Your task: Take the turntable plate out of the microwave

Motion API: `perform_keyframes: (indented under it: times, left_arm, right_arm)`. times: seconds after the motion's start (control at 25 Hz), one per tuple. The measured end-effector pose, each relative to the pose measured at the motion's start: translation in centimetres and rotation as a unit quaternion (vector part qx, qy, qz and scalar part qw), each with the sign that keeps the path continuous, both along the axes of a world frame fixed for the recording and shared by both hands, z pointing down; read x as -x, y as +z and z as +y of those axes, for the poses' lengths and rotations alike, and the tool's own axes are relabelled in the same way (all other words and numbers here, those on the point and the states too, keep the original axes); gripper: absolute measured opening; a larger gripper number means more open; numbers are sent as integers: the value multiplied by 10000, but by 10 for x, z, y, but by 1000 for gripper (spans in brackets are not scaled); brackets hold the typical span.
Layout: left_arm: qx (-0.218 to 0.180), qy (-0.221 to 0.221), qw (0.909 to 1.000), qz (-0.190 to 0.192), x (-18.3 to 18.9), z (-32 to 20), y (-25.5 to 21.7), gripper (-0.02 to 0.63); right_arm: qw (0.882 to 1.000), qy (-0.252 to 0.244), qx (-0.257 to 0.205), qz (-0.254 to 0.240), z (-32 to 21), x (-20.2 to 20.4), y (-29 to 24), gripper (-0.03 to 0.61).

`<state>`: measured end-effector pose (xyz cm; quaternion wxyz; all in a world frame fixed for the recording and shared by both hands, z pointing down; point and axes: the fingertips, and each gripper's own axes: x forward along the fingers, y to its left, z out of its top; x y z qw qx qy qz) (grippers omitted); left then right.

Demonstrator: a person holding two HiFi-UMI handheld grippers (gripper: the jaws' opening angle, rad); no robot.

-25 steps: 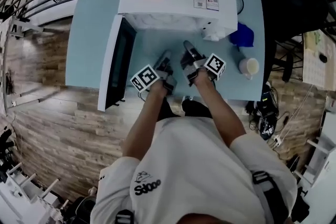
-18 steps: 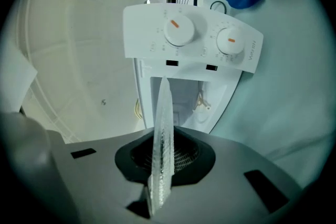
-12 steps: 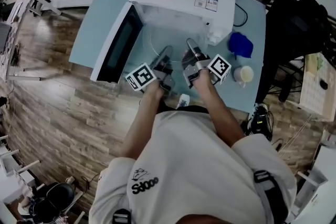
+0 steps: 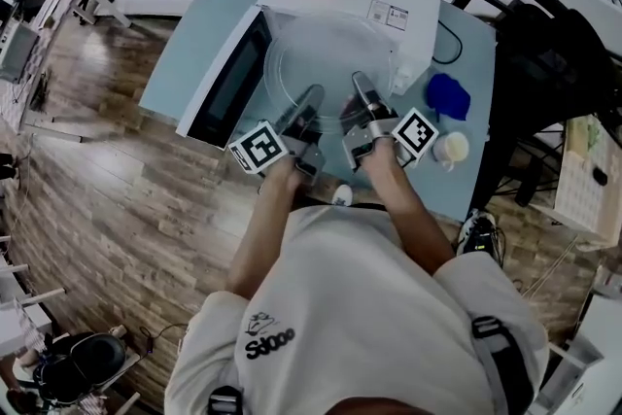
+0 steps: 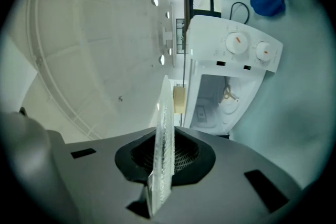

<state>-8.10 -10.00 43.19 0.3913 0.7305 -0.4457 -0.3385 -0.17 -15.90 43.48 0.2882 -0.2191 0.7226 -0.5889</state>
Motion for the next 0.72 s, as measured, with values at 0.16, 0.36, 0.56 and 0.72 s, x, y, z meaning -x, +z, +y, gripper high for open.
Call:
perform_keyframes:
  times: [0.16,0.36,0.56,0.72]
  left_arm:
    - [-179,-10,9998,-24,2,1,-30,74]
    - [-616,58,9981,-54,0,-2,-70,72]
    - [-845,45,9964,5,-2,-10,-102,68]
    - [-883,33,9961,55,-3,-9,-112,67]
  right_arm:
    - [9986,38,-526,-44,1,-1,-45,24]
    - [9939,49,-1099,-67,1,-3,-90,23]
    - [9897,15,-1423,-180,-6,-5,-124,23]
    - [9873,-16,-1575,-185,-4,-5,-137,23]
